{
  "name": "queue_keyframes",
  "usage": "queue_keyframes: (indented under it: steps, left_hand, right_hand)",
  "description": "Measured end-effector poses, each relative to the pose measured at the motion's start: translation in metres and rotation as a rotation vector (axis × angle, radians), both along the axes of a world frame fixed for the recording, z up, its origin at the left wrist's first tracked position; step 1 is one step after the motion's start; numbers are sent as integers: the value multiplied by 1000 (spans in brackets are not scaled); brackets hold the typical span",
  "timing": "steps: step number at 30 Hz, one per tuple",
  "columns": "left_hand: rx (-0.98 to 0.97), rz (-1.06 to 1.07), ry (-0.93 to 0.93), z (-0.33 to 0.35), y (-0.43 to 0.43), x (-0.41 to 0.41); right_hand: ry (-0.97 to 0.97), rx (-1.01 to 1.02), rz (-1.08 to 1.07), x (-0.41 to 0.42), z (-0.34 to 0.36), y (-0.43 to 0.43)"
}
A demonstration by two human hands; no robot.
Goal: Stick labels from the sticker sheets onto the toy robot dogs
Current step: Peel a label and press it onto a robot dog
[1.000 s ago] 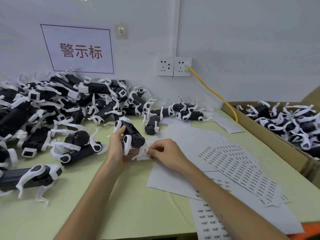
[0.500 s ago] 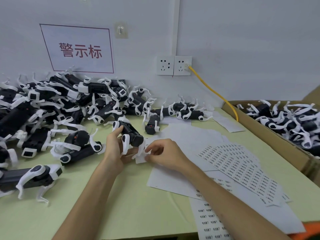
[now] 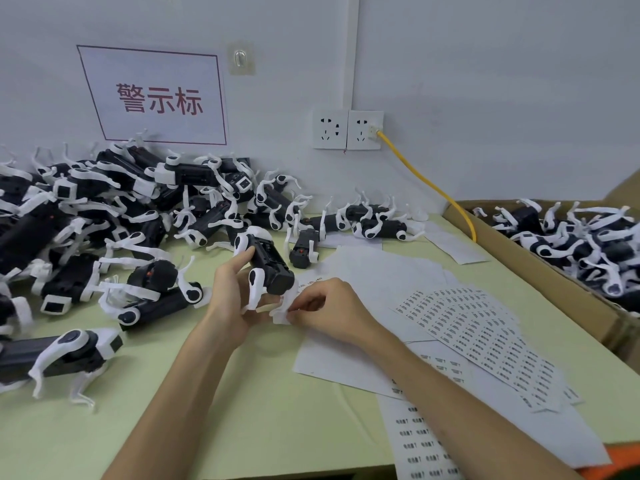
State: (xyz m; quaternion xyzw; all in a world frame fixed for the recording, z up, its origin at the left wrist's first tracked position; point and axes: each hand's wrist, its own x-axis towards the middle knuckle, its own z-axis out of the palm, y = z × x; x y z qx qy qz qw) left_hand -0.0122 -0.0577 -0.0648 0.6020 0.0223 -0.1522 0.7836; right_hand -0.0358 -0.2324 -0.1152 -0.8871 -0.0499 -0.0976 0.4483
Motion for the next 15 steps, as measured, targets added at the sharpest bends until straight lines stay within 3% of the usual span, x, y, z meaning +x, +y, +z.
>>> queue_keyframes:
  steps: [15]
  left_hand:
    - [21,22,-95,-3,-13,-5]
  right_hand:
    - [-45,-30,-34,2,-5,3]
